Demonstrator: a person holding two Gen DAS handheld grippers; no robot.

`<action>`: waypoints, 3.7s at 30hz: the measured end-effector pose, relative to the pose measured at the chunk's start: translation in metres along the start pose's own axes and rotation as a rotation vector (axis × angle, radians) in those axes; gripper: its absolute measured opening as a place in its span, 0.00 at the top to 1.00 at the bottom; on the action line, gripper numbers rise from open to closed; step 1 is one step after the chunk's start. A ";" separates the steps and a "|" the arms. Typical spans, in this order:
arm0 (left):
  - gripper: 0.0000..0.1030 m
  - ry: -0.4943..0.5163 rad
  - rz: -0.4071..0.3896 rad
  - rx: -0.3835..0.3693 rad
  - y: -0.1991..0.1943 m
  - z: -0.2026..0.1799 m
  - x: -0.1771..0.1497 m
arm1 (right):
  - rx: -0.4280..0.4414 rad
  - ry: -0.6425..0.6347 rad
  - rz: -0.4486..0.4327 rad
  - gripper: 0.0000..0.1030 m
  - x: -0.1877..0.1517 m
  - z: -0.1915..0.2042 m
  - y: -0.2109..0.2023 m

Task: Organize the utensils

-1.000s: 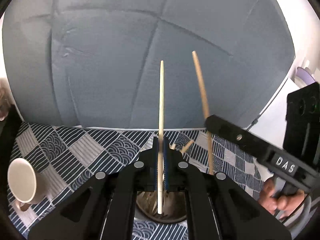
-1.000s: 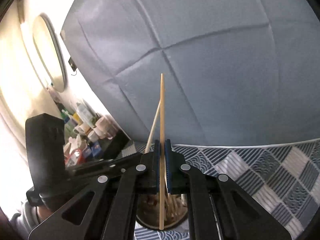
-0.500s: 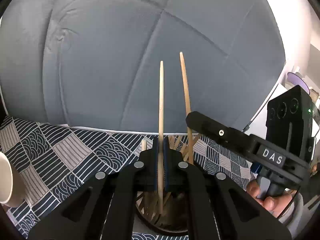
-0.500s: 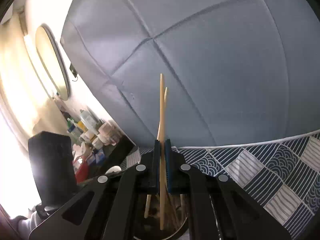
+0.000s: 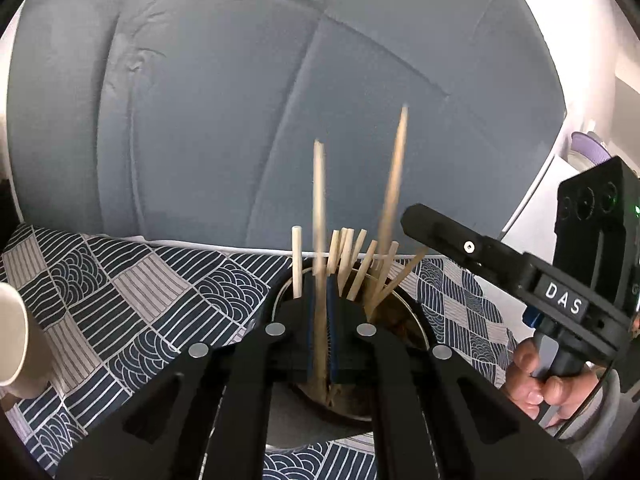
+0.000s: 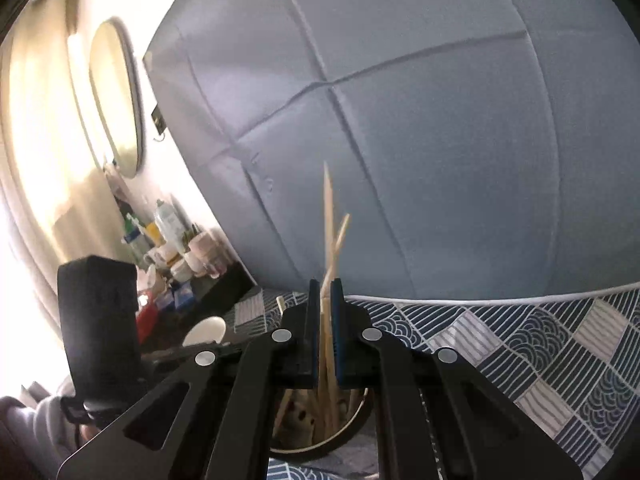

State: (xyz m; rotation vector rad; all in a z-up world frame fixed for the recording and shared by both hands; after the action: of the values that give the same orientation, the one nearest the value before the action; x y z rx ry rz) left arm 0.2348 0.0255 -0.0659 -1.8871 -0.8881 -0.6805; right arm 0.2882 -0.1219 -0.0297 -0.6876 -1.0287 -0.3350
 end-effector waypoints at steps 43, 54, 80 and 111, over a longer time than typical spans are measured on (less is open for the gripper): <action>0.06 0.018 0.188 0.335 -0.062 0.035 -0.075 | -0.313 0.074 0.197 0.11 -0.080 -0.012 -0.063; 0.06 0.058 0.324 0.440 -0.054 0.039 -0.128 | -0.328 0.131 0.389 0.08 -0.141 -0.007 -0.066; 0.06 -0.022 0.240 0.507 -0.163 -0.014 -0.092 | -0.486 0.066 0.363 0.08 -0.091 0.053 -0.177; 0.06 0.005 0.133 0.516 -0.197 -0.057 -0.100 | -0.455 0.054 0.331 0.08 -0.099 0.090 -0.195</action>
State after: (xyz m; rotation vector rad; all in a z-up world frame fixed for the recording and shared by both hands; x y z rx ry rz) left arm 0.0127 0.0081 -0.0181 -1.4633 -0.8313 -0.3319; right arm 0.0706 -0.2134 -0.0143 -1.2352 -0.7730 -0.2976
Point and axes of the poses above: each gripper's, at about its wrist camera, not at the fingertips, and y roughly the way its jaws point, z to its left, x to its top, the point moved 3 cm from there along y, roughly the way its jaws point, and after that the axes turned 3 degrees about -y, right-handed, at the moved point
